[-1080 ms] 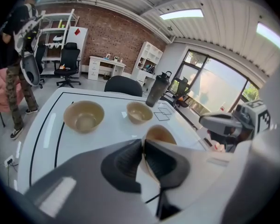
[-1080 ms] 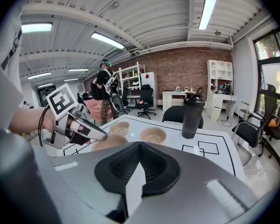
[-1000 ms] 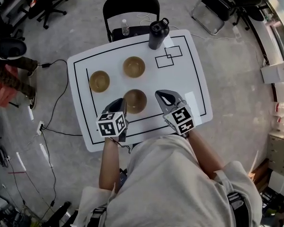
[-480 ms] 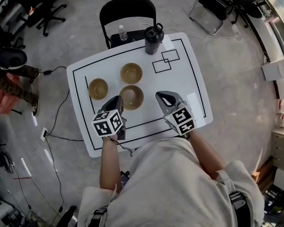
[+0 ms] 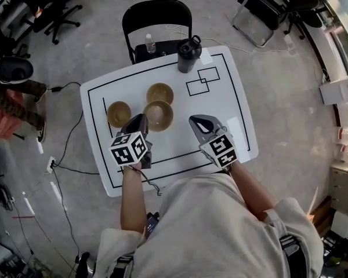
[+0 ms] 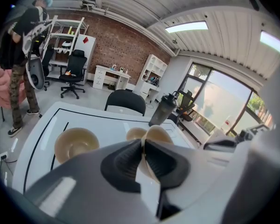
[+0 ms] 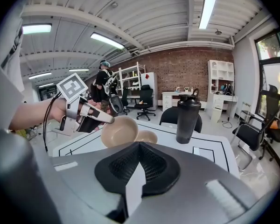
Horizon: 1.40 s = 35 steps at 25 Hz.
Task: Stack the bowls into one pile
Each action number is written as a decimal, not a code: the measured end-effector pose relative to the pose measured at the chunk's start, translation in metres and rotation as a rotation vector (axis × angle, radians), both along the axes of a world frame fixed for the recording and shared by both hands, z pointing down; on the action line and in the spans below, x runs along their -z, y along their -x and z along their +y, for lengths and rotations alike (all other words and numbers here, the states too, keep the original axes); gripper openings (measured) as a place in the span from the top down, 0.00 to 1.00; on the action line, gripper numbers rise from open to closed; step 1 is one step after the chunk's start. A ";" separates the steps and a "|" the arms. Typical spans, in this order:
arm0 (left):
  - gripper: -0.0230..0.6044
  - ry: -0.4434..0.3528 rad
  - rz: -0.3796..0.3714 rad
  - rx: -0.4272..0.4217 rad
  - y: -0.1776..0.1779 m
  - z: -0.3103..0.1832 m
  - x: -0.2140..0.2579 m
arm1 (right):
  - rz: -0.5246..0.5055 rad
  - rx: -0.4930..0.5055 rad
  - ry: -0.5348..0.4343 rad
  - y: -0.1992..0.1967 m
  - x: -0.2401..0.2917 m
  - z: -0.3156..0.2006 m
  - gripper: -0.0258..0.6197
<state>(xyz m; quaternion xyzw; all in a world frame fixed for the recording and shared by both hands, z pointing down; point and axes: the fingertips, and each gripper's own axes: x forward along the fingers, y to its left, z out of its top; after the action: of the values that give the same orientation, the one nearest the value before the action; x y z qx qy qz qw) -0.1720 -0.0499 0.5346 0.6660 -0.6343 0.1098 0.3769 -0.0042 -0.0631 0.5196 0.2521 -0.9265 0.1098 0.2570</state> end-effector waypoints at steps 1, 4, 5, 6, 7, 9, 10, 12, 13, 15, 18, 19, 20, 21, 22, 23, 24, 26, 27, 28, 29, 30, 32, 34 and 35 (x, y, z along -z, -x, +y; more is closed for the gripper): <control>0.92 -0.003 0.002 0.002 0.000 -0.003 0.000 | 0.002 0.002 0.001 0.000 -0.001 -0.001 0.96; 0.92 -0.012 0.015 0.016 0.002 -0.012 -0.002 | 0.008 0.013 0.007 0.000 -0.004 -0.004 0.96; 0.92 -0.014 0.018 0.022 0.004 -0.015 -0.002 | 0.009 0.016 0.009 0.000 -0.006 -0.005 0.96; 0.92 -0.016 0.020 0.029 0.004 -0.019 -0.003 | 0.011 0.018 0.010 0.000 -0.007 -0.007 0.96; 0.92 -0.018 0.020 0.034 0.005 -0.023 -0.004 | 0.012 0.019 0.012 -0.001 -0.009 -0.009 0.96; 0.92 -0.020 0.021 0.042 0.005 -0.030 -0.006 | 0.016 0.018 0.019 -0.002 -0.011 -0.012 0.96; 0.92 -0.018 0.022 0.046 0.005 -0.032 -0.007 | 0.017 0.018 0.024 -0.003 -0.012 -0.013 0.96; 0.92 -0.011 0.023 0.052 0.005 -0.035 -0.010 | 0.017 0.022 0.030 -0.002 -0.014 -0.015 0.96; 0.92 -0.007 0.024 0.055 0.005 -0.037 -0.012 | 0.016 0.025 0.032 -0.001 -0.015 -0.016 0.96; 0.92 -0.001 0.027 0.060 0.005 -0.040 -0.016 | 0.015 0.032 0.039 0.000 -0.018 -0.019 0.96; 0.92 0.008 0.031 0.069 0.005 -0.045 -0.021 | 0.012 0.035 0.049 0.002 -0.022 -0.023 0.96; 0.92 0.011 0.031 0.071 0.005 -0.046 -0.022 | 0.010 0.034 0.052 0.002 -0.022 -0.025 0.96; 0.92 0.015 0.031 0.072 0.005 -0.047 -0.024 | 0.008 0.033 0.057 0.003 -0.023 -0.025 0.96; 0.92 0.019 0.031 0.072 0.006 -0.049 -0.025 | 0.007 0.032 0.061 0.003 -0.024 -0.026 0.96; 0.92 0.021 0.030 0.072 0.006 -0.050 -0.025 | 0.006 0.031 0.065 0.003 -0.024 -0.028 0.96; 0.92 0.021 0.028 0.073 0.006 -0.053 -0.026 | 0.005 0.030 0.066 0.003 -0.025 -0.029 0.96; 0.92 0.021 0.025 0.073 0.006 -0.055 -0.027 | 0.005 0.030 0.064 0.002 -0.026 -0.031 0.96; 0.92 0.022 0.023 0.073 0.005 -0.060 -0.029 | 0.005 0.028 0.056 0.001 -0.028 -0.035 0.96; 0.92 0.025 0.022 0.072 0.004 -0.062 -0.031 | 0.004 0.026 0.053 0.000 -0.029 -0.037 0.96; 0.92 0.029 0.020 0.072 0.003 -0.064 -0.033 | 0.003 0.024 0.054 0.000 -0.031 -0.039 0.96; 0.92 0.032 0.018 0.072 0.003 -0.067 -0.035 | 0.002 0.022 0.057 0.000 -0.032 -0.041 0.96; 0.92 0.036 0.015 0.072 0.002 -0.069 -0.038 | -0.001 0.019 0.062 0.000 -0.033 -0.043 0.96; 0.92 0.042 0.014 0.078 0.001 -0.072 -0.042 | -0.005 0.017 0.071 0.000 -0.037 -0.045 0.96; 0.92 0.046 0.017 0.084 0.000 -0.075 -0.045 | -0.008 0.018 0.076 -0.001 -0.039 -0.046 0.96; 0.92 0.047 0.017 0.085 0.000 -0.076 -0.047 | -0.009 0.017 0.078 -0.001 -0.039 -0.047 0.96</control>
<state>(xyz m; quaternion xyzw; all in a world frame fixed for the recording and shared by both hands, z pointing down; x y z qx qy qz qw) -0.1715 -0.1258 0.5813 0.6304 -0.6559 0.1029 0.4022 -0.0034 -0.1097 0.5590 0.2335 -0.9247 0.1448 0.2634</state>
